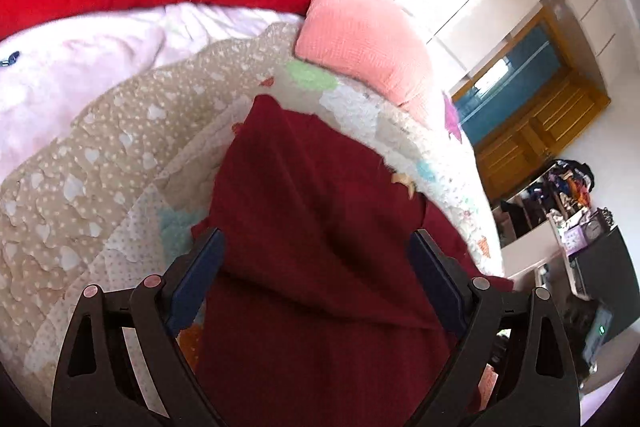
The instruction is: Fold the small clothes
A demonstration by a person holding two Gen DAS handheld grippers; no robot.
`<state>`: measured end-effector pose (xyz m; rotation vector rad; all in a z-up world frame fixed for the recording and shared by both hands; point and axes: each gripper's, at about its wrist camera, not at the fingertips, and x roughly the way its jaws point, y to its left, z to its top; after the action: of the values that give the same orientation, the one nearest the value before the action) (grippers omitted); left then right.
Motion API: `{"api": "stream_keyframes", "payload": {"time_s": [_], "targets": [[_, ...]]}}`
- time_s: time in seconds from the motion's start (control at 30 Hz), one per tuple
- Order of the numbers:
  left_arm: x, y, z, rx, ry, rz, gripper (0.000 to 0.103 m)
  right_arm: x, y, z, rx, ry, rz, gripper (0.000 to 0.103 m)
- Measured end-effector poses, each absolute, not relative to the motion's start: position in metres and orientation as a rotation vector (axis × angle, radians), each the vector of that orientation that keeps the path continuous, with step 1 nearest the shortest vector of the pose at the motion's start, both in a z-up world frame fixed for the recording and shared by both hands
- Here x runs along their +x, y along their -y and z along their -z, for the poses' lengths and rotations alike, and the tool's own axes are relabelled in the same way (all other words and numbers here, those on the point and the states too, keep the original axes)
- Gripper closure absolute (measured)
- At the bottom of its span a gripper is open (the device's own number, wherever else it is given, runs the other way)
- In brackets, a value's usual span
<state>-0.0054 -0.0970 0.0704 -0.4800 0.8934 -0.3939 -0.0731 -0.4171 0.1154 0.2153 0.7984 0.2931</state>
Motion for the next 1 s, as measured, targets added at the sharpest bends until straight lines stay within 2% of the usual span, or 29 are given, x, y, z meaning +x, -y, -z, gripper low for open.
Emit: {"api": "stream_keyframes", "payload": {"time_s": [0.1, 0.2, 0.4, 0.43, 0.47, 0.5, 0.53, 0.63, 0.83, 1.0], "targets": [[0.002, 0.107, -0.068, -0.449, -0.900, 0.389, 0.011, -0.091, 0.428, -0.115, 0.263, -0.772, -0.294, 0.066], [0.011, 0.126, -0.066, -0.387, -0.930, 0.391, 0.011, -0.113, 0.446, -0.124, 0.265, -0.725, -0.248, 0.058], [0.034, 0.170, -0.049, -0.227, -0.970, 0.367, 0.011, -0.145, 0.492, -0.127, 0.349, -0.697, -0.160, 0.057], [0.035, 0.175, -0.048, -0.217, -0.954, 0.370, 0.014, -0.149, 0.501, -0.125, 0.360, -0.698, -0.147, 0.057], [0.035, 0.179, -0.049, -0.214, -0.939, 0.392, 0.036, -0.152, 0.504, -0.124, 0.363, -0.698, -0.140, 0.057], [0.037, 0.184, -0.048, -0.210, -0.944, 0.420, 0.052, -0.153, 0.506, -0.123, 0.364, -0.695, -0.131, 0.057], [0.040, 0.191, -0.047, -0.195, -0.981, 0.442, 0.072, -0.156, 0.510, -0.122, 0.368, -0.689, -0.113, 0.057], [0.040, 0.193, -0.060, -0.203, -1.001, 0.476, 0.092, -0.162, 0.523, -0.126, 0.388, -0.658, -0.066, 0.057], [0.041, 0.151, -0.125, -0.289, -0.886, 0.428, 0.092, -0.160, 0.518, -0.143, 0.291, -0.616, 0.000, 0.057], [0.047, 0.132, -0.133, -0.295, -0.913, 0.418, 0.092, -0.133, 0.494, -0.135, 0.156, -0.655, 0.040, 0.057]]}}
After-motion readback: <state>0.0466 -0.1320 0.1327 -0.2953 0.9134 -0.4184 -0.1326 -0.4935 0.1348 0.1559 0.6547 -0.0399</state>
